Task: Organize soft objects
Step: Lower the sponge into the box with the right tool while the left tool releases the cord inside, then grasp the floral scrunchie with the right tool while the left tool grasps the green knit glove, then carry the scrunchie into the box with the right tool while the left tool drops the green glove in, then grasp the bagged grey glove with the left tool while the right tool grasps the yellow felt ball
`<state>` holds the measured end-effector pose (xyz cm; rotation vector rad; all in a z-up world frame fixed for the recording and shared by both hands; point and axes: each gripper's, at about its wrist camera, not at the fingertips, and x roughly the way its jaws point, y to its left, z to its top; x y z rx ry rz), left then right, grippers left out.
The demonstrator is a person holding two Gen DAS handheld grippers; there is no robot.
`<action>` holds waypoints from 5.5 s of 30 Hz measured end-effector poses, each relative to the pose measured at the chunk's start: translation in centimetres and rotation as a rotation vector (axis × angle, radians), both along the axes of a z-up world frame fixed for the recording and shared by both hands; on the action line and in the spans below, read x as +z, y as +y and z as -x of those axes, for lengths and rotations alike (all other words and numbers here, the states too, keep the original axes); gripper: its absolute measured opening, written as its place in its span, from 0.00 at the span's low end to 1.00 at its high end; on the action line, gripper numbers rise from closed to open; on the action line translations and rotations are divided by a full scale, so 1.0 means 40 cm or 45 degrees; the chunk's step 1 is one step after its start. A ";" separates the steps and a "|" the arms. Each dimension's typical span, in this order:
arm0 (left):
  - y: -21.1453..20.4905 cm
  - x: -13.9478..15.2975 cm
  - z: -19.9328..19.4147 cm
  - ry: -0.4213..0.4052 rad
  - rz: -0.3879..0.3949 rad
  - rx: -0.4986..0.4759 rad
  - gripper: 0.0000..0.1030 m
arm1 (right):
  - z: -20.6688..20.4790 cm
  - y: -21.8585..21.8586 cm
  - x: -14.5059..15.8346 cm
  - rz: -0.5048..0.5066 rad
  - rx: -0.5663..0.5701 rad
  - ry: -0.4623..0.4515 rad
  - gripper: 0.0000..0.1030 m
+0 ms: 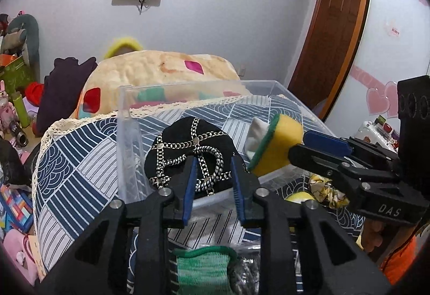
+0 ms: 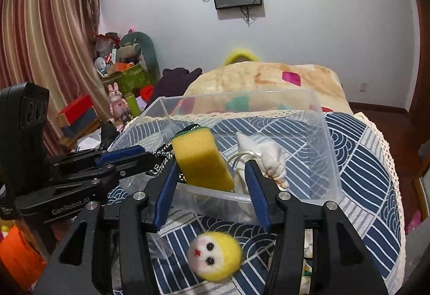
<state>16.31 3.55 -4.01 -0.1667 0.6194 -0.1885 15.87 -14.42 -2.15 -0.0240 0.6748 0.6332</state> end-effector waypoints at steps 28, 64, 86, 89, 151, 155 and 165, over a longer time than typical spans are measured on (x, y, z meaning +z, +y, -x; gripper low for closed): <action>-0.002 -0.051 0.189 0.020 -0.038 0.068 0.61 | 0.086 -0.211 -0.040 0.008 -0.235 0.030 0.61; 0.081 -0.041 0.267 -0.067 0.085 0.225 0.20 | 0.141 -0.209 -0.059 0.118 -0.250 -0.016 0.17; 0.043 0.130 0.113 -0.214 -0.036 0.196 0.21 | 0.079 -0.072 0.144 0.033 -0.120 -0.318 0.18; 0.036 0.123 0.079 -0.190 -0.047 0.194 0.21 | 0.053 -0.046 0.140 0.033 -0.102 -0.303 0.18; -0.036 -0.003 0.160 -0.034 -0.107 0.146 0.92 | 0.121 -0.043 0.041 0.096 -0.098 -0.222 0.80; -0.053 -0.058 0.173 0.039 -0.096 0.118 0.92 | 0.138 -0.045 0.004 0.101 -0.084 -0.176 0.80; -0.095 -0.169 0.190 0.160 -0.097 0.066 0.92 | 0.122 -0.042 -0.076 0.114 -0.071 -0.039 0.78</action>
